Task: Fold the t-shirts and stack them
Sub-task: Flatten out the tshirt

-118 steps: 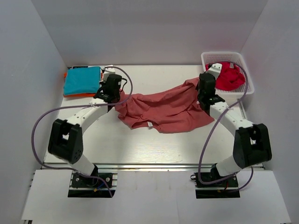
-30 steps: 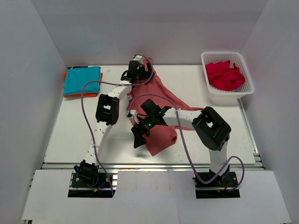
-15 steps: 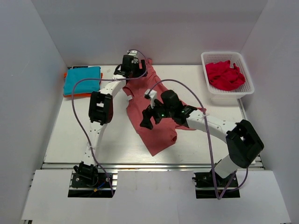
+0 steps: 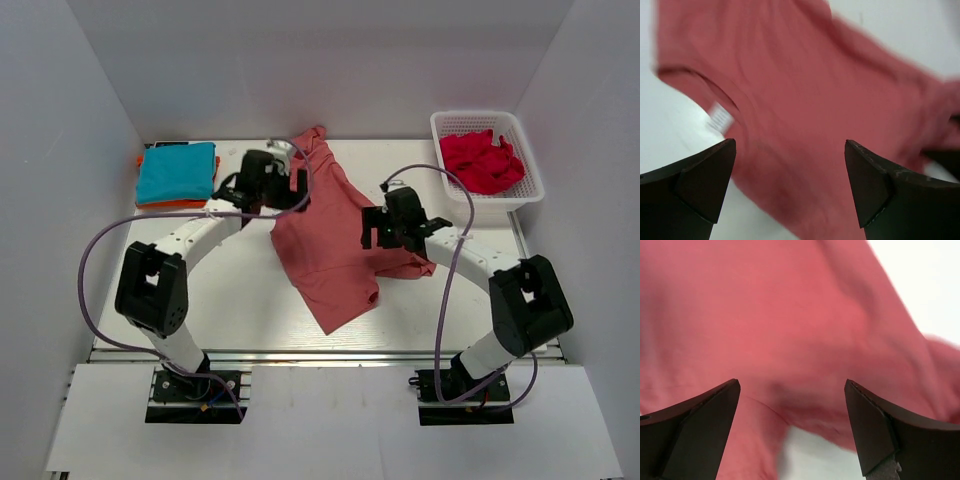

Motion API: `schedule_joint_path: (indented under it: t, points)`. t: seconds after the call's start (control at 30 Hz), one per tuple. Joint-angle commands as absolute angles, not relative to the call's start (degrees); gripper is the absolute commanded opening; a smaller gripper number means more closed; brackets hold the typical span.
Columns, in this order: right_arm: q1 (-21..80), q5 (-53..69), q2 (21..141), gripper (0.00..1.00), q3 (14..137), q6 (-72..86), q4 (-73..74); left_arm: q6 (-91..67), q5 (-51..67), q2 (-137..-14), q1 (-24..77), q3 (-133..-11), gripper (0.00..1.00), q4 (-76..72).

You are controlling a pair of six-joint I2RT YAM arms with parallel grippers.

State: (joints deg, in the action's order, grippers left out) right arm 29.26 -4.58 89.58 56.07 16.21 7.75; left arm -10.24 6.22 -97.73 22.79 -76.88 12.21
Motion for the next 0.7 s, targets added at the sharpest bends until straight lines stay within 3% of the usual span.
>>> schedule_joint_path:
  t: [0.0,0.17,0.43,0.67]
  points:
    - [27.51,-12.38,85.08,0.91,53.1,20.3,14.84,-7.66,12.73,-93.87,27.67,-69.62,0.99,14.84]
    - [23.91,-15.73,82.97,0.91,52.12,24.6,23.28,-6.24,12.14,-92.11,38.04,-66.97,0.99,24.15]
    - [19.61,-19.69,76.64,0.91,48.35,29.53,23.21,-5.0,6.6,-91.76,56.05,-60.75,0.99,32.26]
    - [18.19,-16.44,75.85,0.91,46.14,30.67,20.39,-9.57,-0.25,-93.06,62.75,-58.27,0.98,33.75]
